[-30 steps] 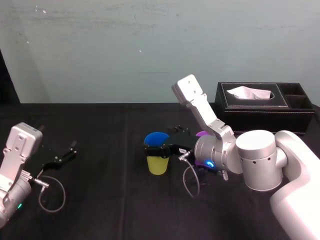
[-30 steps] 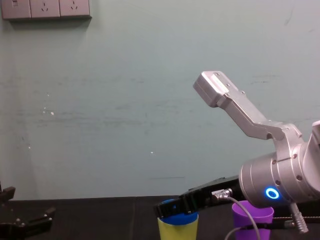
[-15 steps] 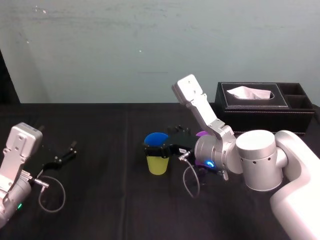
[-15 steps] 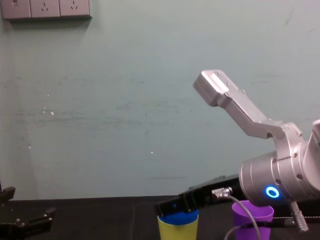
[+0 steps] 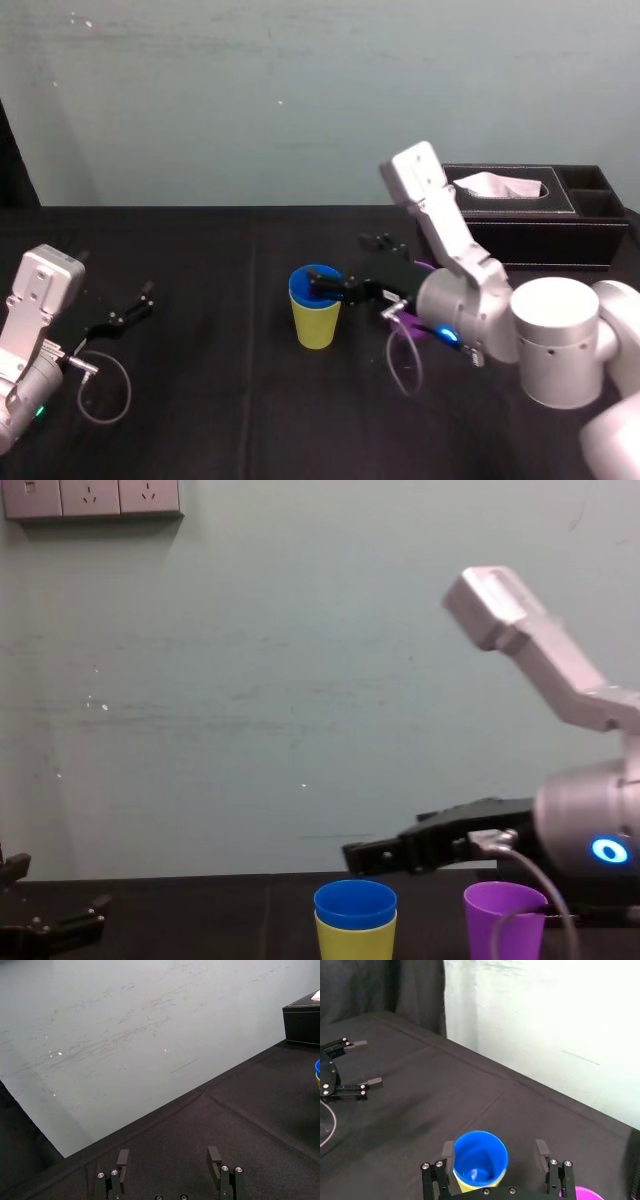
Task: Stack the three plastic cups sequentially using one hand.
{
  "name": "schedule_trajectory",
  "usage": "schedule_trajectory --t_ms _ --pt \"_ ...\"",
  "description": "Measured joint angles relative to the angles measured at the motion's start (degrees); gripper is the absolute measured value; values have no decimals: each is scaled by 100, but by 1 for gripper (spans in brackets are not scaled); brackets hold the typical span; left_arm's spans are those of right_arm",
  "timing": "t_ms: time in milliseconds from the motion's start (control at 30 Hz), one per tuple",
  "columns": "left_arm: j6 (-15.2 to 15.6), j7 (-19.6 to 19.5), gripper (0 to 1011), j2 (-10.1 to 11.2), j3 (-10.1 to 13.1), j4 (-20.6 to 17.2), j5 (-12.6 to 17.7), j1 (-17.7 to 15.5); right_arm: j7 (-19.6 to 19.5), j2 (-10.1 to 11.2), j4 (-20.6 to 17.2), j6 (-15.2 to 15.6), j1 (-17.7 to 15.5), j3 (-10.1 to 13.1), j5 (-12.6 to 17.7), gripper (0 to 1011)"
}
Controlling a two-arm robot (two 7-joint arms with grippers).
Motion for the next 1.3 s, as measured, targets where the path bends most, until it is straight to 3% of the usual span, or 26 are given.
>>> schedule_trajectory --t_ms 233,533,900,1300 --pt "0 0 1000 0 0 0 0 0 -46 312 -787 282 -691 356 148 1003" --pt "0 0 1000 0 0 0 0 0 -167 585 -1272 595 -1380 716 221 1003" --pt "0 0 1000 0 0 0 0 0 -401 518 -1235 788 -1641 863 -30 1003" --pt "0 0 1000 0 0 0 0 0 -677 235 -823 703 -1497 823 -413 1003"
